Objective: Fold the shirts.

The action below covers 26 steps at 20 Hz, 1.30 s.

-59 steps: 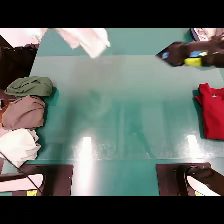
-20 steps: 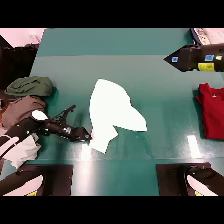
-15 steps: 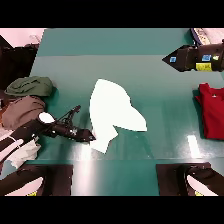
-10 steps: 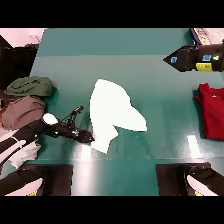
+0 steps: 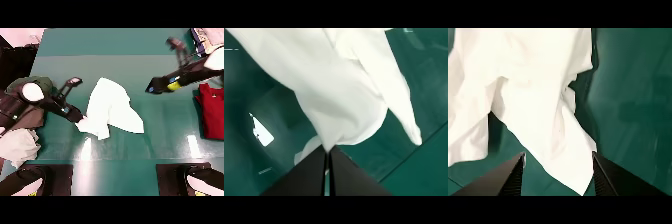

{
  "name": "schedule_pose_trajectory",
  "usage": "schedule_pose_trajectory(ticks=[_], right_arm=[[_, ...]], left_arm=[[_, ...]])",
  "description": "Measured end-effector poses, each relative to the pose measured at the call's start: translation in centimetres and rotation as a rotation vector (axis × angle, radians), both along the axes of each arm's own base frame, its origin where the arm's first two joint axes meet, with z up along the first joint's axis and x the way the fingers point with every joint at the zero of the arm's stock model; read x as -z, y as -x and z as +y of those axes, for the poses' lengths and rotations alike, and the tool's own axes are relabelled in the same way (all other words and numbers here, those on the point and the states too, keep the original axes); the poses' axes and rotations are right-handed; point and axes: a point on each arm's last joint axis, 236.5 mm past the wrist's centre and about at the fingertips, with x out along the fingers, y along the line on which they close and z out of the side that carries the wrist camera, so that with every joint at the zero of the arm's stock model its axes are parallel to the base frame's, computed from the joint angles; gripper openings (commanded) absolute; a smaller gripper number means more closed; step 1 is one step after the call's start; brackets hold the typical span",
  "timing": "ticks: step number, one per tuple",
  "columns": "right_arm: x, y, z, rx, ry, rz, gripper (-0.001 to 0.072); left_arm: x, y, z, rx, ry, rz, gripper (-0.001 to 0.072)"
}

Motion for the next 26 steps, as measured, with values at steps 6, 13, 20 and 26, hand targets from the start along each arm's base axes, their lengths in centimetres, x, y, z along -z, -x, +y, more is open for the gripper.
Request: schedule_pose_trajectory(ticks=[6,13,20,26], right_arm=[[8.6,-0.5,5.6,0.001,-0.192,0.172,0.0442],[12.6,-1.2,8.3,0.006,-0.215,0.182,0.0016],[5.4,-3.8,1.6,0.033,-0.118,-0.04,0.0015],[-5.4,-4.1,-7.4,0.133,-0.004,-0.252,0.0015]], left_arm=[[-2.7,-1.8,1.6,-0.028,-0.066,-0.083,0.0022],[-3.1,-2.2,2.0,-0.055,-0.079,-0.089,0.0022],[-7.7,-6.1,6.1,-0.142,-0.231,-0.275,0.0022],[-15.6,-9.2,7.8,-0.212,-0.253,-0.49,0.0022]])
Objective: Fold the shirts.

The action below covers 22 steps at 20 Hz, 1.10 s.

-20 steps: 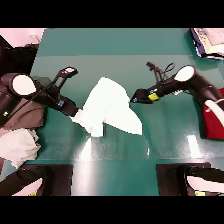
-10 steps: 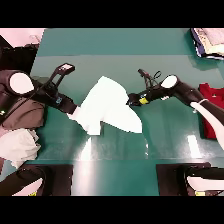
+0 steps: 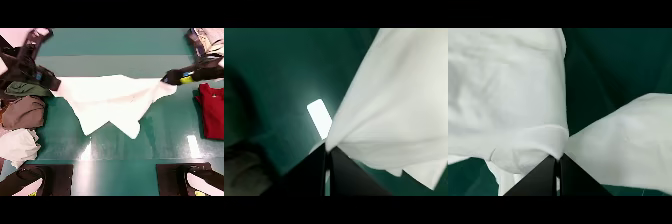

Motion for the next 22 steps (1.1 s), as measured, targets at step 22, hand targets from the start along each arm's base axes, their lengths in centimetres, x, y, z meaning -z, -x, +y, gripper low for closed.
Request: schedule_pose_trajectory(ticks=[22], right_arm=[[-32.2,10.8,-10.0,0.295,0.172,-0.725,0.0013]], left_arm=[[-27.8,9.2,-0.1,0.094,0.335,-0.627,0.0022]])
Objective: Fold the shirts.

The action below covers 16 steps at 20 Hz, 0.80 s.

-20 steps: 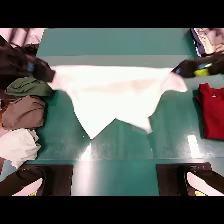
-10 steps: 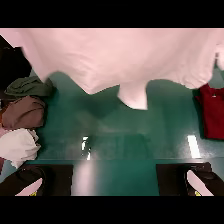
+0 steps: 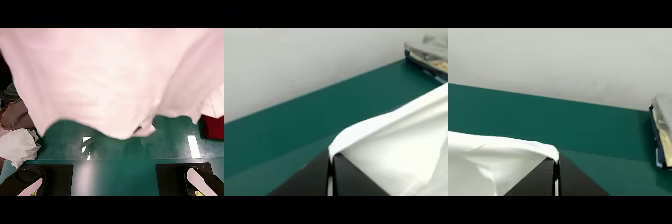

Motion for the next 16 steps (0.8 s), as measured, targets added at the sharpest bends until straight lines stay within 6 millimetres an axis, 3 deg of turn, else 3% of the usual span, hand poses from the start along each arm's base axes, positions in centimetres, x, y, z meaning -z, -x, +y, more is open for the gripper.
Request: schedule_pose_trajectory(ticks=[2,7,9,11,14,15,16], right_arm=[[4.8,-3.7,0.2,-0.053,-0.059,0.158,0.0014],[21.5,-12.7,2.6,-0.134,-0.093,0.624,0.0014],[27.2,-15.6,3.9,-0.149,-0.083,0.737,0.0015],[31.8,-18.3,5.5,-0.16,-0.079,0.793,0.0016],[36.0,-22.1,7.2,-0.159,-0.084,0.784,0.0018],[36.9,-23.0,7.5,-0.155,-0.083,0.771,0.0087],[37.3,-24.1,7.8,-0.15,-0.088,0.747,0.0335]], left_arm=[[5.9,-4.0,-0.9,-0.019,-0.071,0.159,0.0022],[23.9,-12.8,-2.9,-0.037,-0.274,0.575,0.0022],[29.7,-15.6,-2.7,-0.058,-0.314,0.689,0.0022],[34.4,-18.2,-1.3,-0.11,-0.304,0.773,0.0022],[38.7,-20.8,1.2,-0.179,-0.215,0.855,0.0024],[39.5,-21.4,1.8,-0.191,-0.18,0.871,0.0106],[39.8,-22.0,2.4,-0.203,-0.147,0.873,0.0452]])
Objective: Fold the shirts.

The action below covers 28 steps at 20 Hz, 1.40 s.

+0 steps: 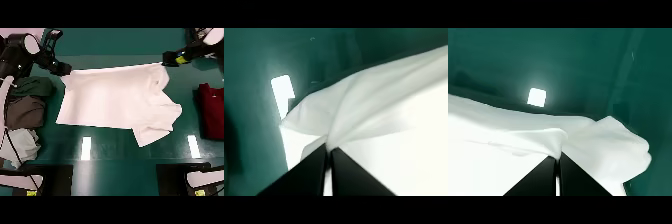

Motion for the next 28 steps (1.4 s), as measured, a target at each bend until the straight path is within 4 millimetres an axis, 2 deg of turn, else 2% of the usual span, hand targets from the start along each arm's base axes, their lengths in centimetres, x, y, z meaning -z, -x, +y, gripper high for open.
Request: schedule_pose_trajectory(ticks=[1,3,5,8,10,12,13,14,15,18,20,23,28], right_arm=[[0.3,-0.8,0.0,0.008,0.0,-0.021,0.0479],[0.3,-1.9,-0.1,0.02,-0.002,-0.051,0.0471],[-0.4,-2.1,-0.2,0.023,-0.019,-0.056,0.0433],[-0.9,-0.1,-0.7,-0.02,-0.055,0.023,0.0431],[-0.7,2.3,-0.3,-0.065,-0.097,0.096,0.043],[0.1,5.0,-0.2,-0.096,-0.12,0.166,0.043],[0.5,6.4,0.2,-0.111,-0.136,0.197,0.0415],[0.9,7.8,0.6,-0.123,-0.148,0.221,0.0326],[1.5,9.0,0.6,-0.126,-0.15,0.242,0.0305],[2.5,12.0,1.0,-0.122,-0.169,0.264,0.0305],[2.8,13.1,1.0,-0.11,-0.17,0.255,0.0305],[2.5,14.3,1.0,-0.105,-0.172,0.234,0.0305],[1.1,15.1,1.1,-0.102,-0.17,0.184,0.0305]], left_arm=[[0.5,-0.5,0.8,-0.023,0.011,0.002,0.0579],[0.7,-1.1,2.1,-0.064,0.039,-0.001,0.0579],[0.8,-1.1,3.4,-0.098,0.068,0.019,0.0579],[0.8,0.2,6.9,-0.156,0.081,0.082,0.0578],[1.2,2.1,8.4,-0.18,0.134,0.156,0.0578],[2.8,4.8,9.7,-0.203,0.186,0.25,0.0578],[3.6,6.1,9.8,-0.208,0.212,0.291,0.0578],[4.9,7.8,10.0,-0.215,0.233,0.34,0.0548],[6.1,9.5,10.2,-0.222,0.249,0.384,0.0529],[9.7,14.3,9.5,-0.217,0.292,0.512,0.0529],[11.7,16.4,9.3,-0.228,0.304,0.566,0.0529],[13.7,18.1,8.6,-0.236,0.316,0.599,0.0529],[15.0,18.6,6.7,-0.216,0.321,0.599,0.0527]])
